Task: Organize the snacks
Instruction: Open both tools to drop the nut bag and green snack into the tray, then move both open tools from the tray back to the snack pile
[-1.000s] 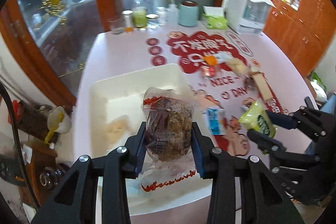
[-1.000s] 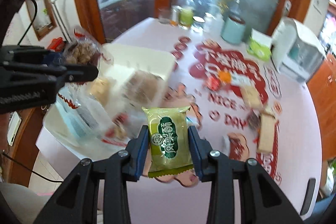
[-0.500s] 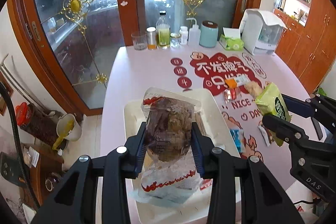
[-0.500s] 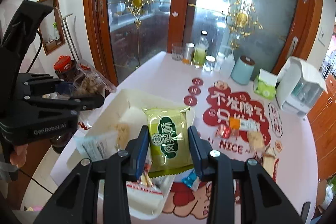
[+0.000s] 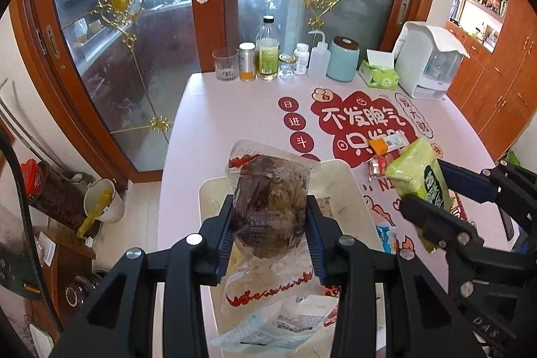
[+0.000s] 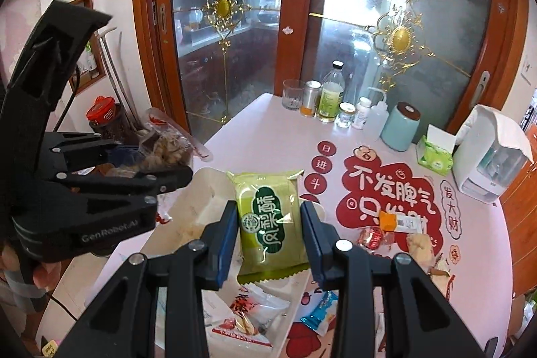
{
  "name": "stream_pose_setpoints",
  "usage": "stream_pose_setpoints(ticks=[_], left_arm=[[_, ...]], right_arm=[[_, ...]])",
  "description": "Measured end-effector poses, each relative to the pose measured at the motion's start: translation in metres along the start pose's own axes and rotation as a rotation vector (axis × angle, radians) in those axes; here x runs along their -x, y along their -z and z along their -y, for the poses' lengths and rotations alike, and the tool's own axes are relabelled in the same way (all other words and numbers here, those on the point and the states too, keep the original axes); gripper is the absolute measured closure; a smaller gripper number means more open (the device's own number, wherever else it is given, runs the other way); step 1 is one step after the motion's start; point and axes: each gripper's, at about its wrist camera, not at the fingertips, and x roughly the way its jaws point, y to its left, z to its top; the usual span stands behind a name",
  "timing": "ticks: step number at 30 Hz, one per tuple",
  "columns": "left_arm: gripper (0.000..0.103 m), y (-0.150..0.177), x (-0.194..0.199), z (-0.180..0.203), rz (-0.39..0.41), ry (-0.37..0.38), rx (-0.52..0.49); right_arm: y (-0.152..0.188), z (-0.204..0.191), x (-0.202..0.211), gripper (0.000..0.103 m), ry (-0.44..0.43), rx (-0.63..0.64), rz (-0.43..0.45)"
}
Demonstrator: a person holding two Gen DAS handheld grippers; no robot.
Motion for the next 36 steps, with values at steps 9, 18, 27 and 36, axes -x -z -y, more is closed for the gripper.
stream_pose_setpoints(ticks=[9,18,27,36], left_arm=[[0.044,0.001,-0.040,-0.003,-0.068,-0.044,0.017],[0.033,0.008,-0.059,-0.005,-0.115,-0.067,0.040],[0.028,0.015,-0.051,0.000,-0.113,-0.075,0.047],[0.026,0.029,-0.037,0.025,-0.120,-0.071,0.002]], right_arm=[[0.006,0.000,-0.029,0.050,-0.008,0.007,-0.071],[0.016,-0.001,-0.044,0.047,-0.027,0.008,-0.119],[0.025,0.001,-0.043,0.047,-0.045,0.008,-0.141],[0.046,0.009,-0.033,0.047,-0.045,-0.004,-0.158]])
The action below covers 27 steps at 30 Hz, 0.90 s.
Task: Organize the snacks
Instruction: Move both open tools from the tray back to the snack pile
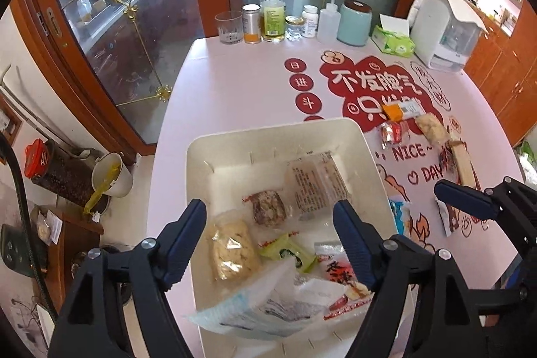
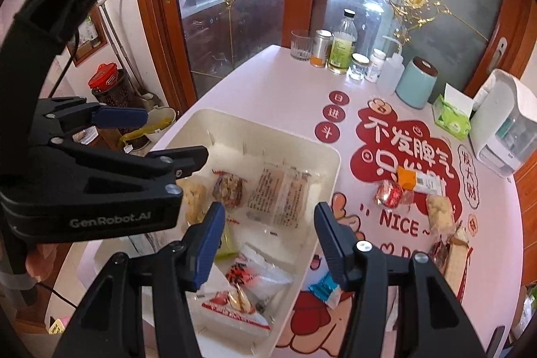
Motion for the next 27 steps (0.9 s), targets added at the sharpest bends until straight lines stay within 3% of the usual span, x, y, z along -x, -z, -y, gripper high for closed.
stream_pose_setpoints(ticks=[6,13,20,27], left_arm=[[0.025,0.010,0.003,0.029,-0.029,-0.014,-0.061],[0.023,0.017,-0.003,0.091,-0.070,-0.011,-0.171],[0.022,0.009,-0.007,0.171,-0.075,0.018,-0.292],[0.019,-0.012,-0.027,0.258,-0.127,0.107,-0.343]], right_arm=[[0.026,0.018,0.002,0.047,0.000,-0.043,-0.026],[0.067,0.064,-0.002,0.047,-0.006,-0.167,-0.082],[0.108,0.131,0.010,0.047,0.047,-0.297,-0.087],[0.156,0.215,0.017,0.047,0.108,-0.434,-0.102]])
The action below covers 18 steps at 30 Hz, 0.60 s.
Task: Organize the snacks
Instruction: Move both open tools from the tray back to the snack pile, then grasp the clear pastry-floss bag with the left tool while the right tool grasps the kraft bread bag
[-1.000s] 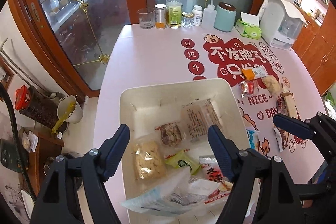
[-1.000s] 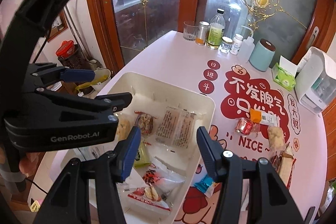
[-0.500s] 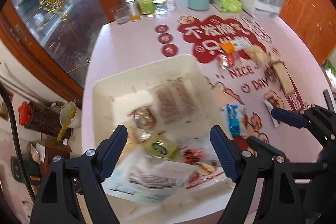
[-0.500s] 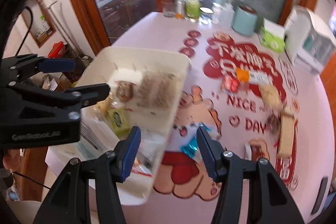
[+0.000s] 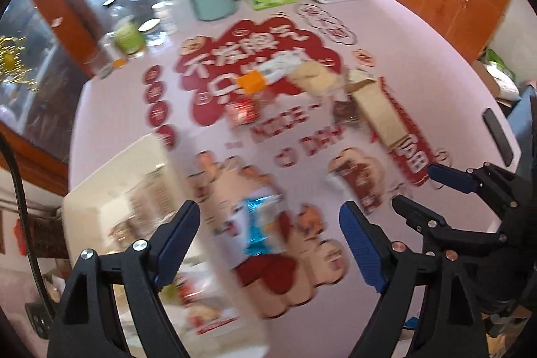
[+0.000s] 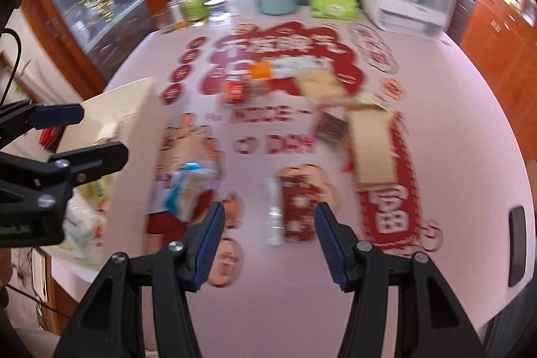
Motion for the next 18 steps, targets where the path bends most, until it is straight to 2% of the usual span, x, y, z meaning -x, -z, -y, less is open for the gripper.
stream_pose_setpoints(ticks=[5,10,18], left_arm=[[0.019,-0.033,-0.023,0.039,-0.019,0.001,-0.008],[0.019,-0.063,-0.042,0.055,-0.023,0.002,0.010],[0.019,-0.126,-0.082,0.056,-0.016,-0.024,0.111]], right_arm=[[0.002,0.055,-0.012,0.047,0.026,-0.065,-0.011],[-0.005,0.105,-0.030,0.047,0.015,-0.131,-0.023],[-0.035,0.135,-0.055,0.044,0.011,-0.106,0.003]])
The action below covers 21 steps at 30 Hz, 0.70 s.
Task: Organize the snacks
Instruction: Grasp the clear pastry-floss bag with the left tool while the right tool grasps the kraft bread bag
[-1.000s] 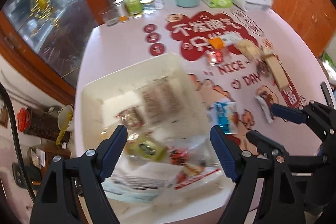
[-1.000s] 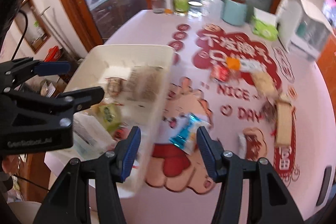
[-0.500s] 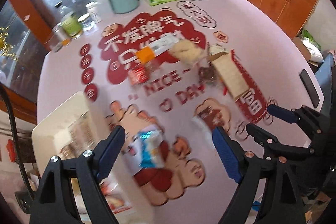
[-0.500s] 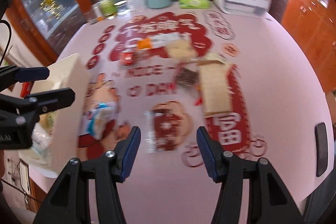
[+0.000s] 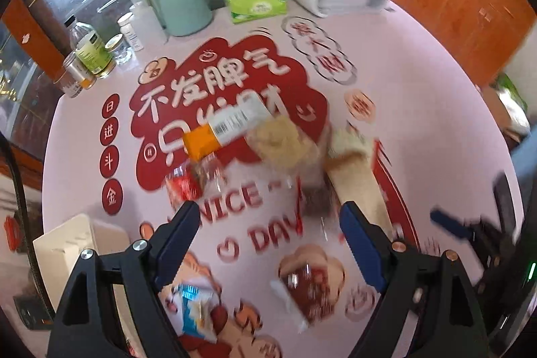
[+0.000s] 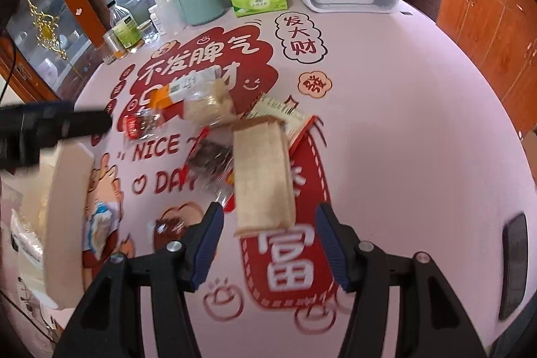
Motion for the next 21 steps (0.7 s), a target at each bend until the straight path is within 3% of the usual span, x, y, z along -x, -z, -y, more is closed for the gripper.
stream_pose_setpoints(ticks=[8,13,21], left_arm=[[0.019,-0.053,-0.097,-0.007,-0.087,-0.071,0.147],[0.019,-0.054,-0.145,-0.008,-0.160,-0.027,0.240],[0.018,-0.055,-0.173,-0.002,-0.196,0.015,0.286]], right_arm=[[-0.010,-0.005,-0.057,0.044,-0.023,0.059,-0.100],[-0.007,-0.010,-0.083,0.042,-0.010,0.095,-0.140],[-0.002,-0.024,-0.090,0.039,0.058,0.213,-0.072]])
